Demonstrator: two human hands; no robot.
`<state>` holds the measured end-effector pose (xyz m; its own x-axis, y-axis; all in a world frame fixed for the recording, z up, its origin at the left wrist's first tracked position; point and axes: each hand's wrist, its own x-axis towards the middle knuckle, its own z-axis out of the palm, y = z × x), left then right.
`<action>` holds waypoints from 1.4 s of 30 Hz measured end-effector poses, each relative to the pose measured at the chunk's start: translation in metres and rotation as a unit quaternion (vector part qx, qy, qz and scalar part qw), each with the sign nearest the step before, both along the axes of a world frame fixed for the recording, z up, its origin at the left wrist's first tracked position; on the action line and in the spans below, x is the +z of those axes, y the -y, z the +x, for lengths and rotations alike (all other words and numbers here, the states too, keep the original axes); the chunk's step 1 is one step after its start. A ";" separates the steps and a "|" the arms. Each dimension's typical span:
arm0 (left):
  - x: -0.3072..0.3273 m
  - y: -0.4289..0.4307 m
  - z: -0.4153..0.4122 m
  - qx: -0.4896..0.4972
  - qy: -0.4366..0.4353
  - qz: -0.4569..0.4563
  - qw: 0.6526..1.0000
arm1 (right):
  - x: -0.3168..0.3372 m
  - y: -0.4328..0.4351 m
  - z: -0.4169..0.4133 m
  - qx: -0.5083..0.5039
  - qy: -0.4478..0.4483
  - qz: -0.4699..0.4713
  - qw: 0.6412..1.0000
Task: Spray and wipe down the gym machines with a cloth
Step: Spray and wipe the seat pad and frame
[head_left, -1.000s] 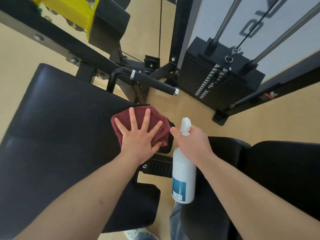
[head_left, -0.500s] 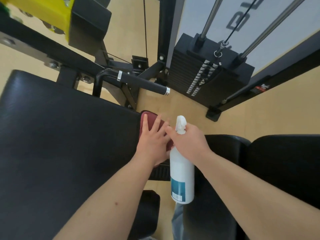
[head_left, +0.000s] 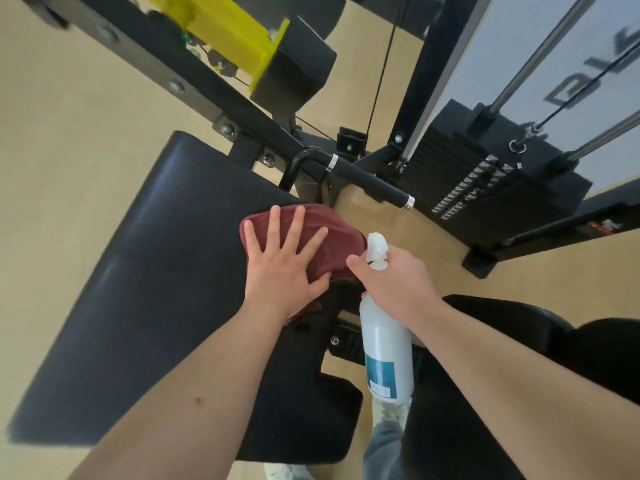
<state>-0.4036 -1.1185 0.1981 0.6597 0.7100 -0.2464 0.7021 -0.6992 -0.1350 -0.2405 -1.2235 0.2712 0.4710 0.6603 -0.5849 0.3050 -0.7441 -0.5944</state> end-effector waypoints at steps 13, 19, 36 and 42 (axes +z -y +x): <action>0.033 0.039 -0.152 0.274 0.003 0.019 0.962 | 0.019 -0.021 -0.094 0.090 0.040 -0.004 0.995; 0.031 0.100 -0.188 0.334 -0.028 -0.014 0.942 | 0.017 -0.013 -0.137 0.128 0.011 -0.011 0.992; 0.027 0.000 -0.083 0.405 0.041 0.011 0.913 | -0.008 -0.004 -0.071 0.054 -0.010 -0.031 0.998; 0.016 -0.021 -0.040 0.294 0.029 0.037 0.955 | -0.011 0.008 -0.031 0.029 -0.015 -0.019 0.999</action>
<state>-0.4440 -1.0977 0.2142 0.1519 0.9760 -0.1560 0.9780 -0.1712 -0.1189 -0.2710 -1.2316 0.2605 0.4138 0.6627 -0.6242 0.3307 -0.7482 -0.5752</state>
